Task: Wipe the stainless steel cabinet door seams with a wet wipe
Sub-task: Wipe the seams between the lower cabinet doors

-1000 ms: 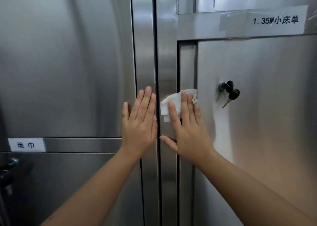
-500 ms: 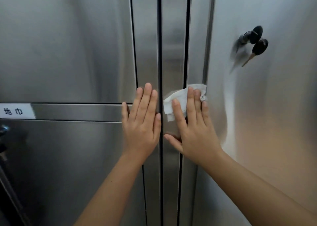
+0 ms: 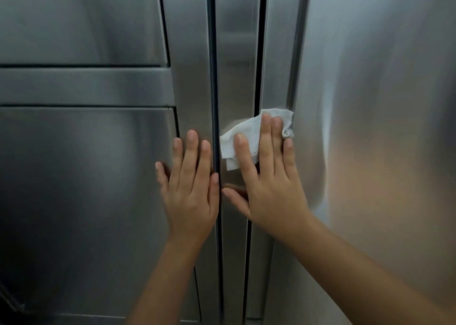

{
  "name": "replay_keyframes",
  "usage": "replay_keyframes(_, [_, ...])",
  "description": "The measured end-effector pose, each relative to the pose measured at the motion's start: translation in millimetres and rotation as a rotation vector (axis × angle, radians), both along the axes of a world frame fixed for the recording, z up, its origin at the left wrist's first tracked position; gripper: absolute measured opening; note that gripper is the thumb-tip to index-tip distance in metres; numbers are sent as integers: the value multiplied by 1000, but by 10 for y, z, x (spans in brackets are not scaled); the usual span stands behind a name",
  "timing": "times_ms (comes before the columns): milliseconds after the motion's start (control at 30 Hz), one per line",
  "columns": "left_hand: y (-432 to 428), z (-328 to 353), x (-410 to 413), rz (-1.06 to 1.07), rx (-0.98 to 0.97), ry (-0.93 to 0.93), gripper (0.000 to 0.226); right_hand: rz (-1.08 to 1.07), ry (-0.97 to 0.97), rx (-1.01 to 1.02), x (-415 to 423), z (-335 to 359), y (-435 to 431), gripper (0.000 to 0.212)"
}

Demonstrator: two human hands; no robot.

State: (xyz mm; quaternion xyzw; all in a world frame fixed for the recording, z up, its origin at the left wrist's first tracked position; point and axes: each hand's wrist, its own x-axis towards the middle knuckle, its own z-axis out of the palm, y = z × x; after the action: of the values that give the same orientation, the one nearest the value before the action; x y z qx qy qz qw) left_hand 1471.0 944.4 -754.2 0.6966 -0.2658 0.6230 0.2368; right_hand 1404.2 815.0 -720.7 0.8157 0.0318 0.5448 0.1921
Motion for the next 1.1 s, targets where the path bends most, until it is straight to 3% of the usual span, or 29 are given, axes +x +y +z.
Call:
replay_keyframes(500, [43, -917, -274, -32, 19, 203, 47, -31, 72, -5, -114, -1308, 7, 74])
replay_keyframes(633, [158, -1047, -311, 4, 99, 239, 48, -22, 118, -37, -203, -1221, -17, 76])
replay_keyframes(833, [239, -1069, -364, -7, 154, 272, 51, -2, 23, 59, -38, -841, 43, 86])
replay_keyframes(1100, [307, -1155, -424, -9, 210, 343, 51, -16, 213, 50, -230, -1815, 52, 95])
